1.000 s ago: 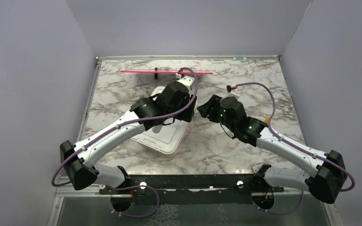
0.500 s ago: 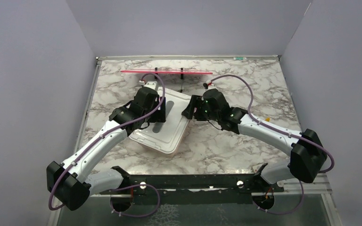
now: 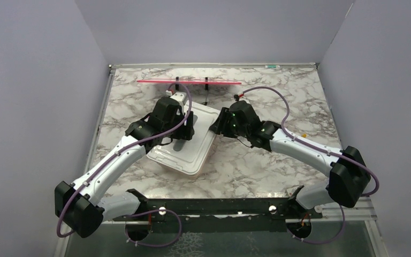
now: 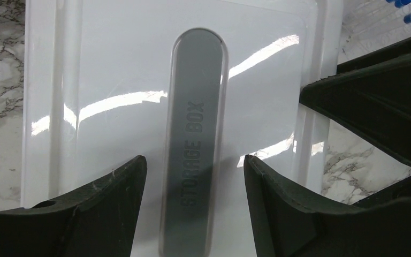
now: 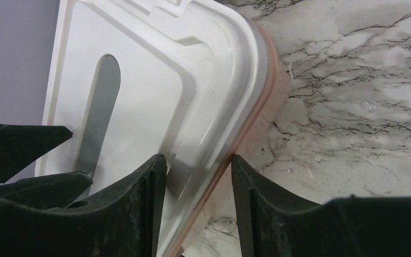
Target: Organize the chemistry lab equipment
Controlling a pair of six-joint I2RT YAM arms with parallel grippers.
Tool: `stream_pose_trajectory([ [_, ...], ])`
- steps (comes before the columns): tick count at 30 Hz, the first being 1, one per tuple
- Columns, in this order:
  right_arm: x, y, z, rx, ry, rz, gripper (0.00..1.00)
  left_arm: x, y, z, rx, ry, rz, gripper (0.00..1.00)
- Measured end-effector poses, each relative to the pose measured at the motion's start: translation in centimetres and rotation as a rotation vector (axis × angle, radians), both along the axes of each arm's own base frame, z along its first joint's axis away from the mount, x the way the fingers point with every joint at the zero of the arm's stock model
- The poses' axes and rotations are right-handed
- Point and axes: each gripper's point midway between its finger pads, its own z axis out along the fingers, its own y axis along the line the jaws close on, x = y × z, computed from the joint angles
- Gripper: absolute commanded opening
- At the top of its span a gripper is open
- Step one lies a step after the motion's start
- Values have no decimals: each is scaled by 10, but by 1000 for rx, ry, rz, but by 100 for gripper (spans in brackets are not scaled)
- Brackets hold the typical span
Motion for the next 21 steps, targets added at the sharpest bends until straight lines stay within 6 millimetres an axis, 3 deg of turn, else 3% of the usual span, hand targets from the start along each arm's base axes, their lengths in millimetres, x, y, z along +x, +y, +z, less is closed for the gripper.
stream_pose_trajectory([
  [12, 1, -4, -7, -20, 18, -28, 45, -3, -12, -2, -26, 15, -70, 66],
  [21, 8, 4, -13, -21, 19, -20, 45, 13, -10, -7, -3, -19, -22, 57],
])
